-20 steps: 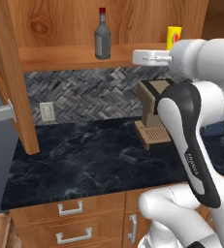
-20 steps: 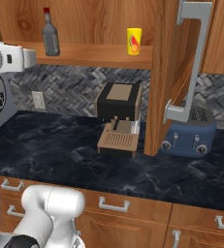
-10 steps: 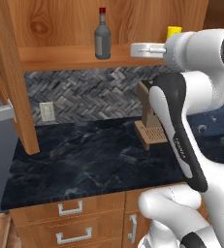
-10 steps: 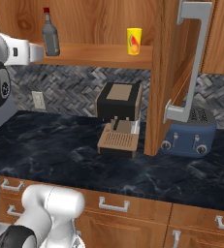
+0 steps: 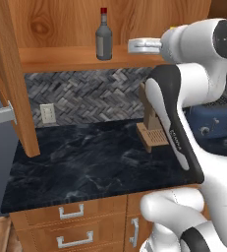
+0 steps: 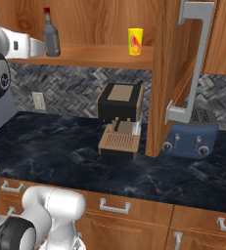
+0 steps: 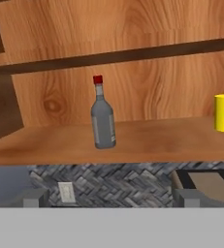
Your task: Open the cabinet directly in front. Then move the liquor and the cup to the dining counter with the candle on it.
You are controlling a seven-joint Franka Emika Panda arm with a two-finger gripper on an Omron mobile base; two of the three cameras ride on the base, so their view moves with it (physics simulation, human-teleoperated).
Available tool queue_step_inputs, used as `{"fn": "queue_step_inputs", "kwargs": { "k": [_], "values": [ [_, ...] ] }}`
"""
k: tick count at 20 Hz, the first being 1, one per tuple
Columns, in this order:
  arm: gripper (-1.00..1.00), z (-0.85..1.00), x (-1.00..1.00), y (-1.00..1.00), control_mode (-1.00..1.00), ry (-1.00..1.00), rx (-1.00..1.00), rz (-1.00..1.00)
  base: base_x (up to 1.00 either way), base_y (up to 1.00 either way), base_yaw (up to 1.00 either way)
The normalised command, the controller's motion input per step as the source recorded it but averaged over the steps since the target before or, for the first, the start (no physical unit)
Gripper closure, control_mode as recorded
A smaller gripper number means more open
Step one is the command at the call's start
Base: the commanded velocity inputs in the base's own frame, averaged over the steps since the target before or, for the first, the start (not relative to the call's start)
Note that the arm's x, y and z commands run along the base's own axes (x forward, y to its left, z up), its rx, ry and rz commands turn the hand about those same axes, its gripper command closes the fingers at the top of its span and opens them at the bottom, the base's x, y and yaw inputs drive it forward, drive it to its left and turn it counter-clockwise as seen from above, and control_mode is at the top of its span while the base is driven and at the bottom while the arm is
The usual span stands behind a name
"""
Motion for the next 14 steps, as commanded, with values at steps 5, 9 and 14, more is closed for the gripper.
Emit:
{"fn": "queue_step_inputs", "kwargs": {
  "k": [5, 9, 14],
  "values": [
    [-1.00, 0.00, 0.26, 0.05, -1.00, 0.01, -0.04, 0.00, 0.00, 0.00, 0.00],
    [-1.00, 0.00, 0.30, 0.09, -1.00, 0.02, -0.07, 0.00, 0.00, 0.00, 0.00],
    [-1.00, 0.00, 0.34, 0.15, -1.00, 0.14, -0.06, 0.00, 0.00, 0.00, 0.00]
  ]
}}
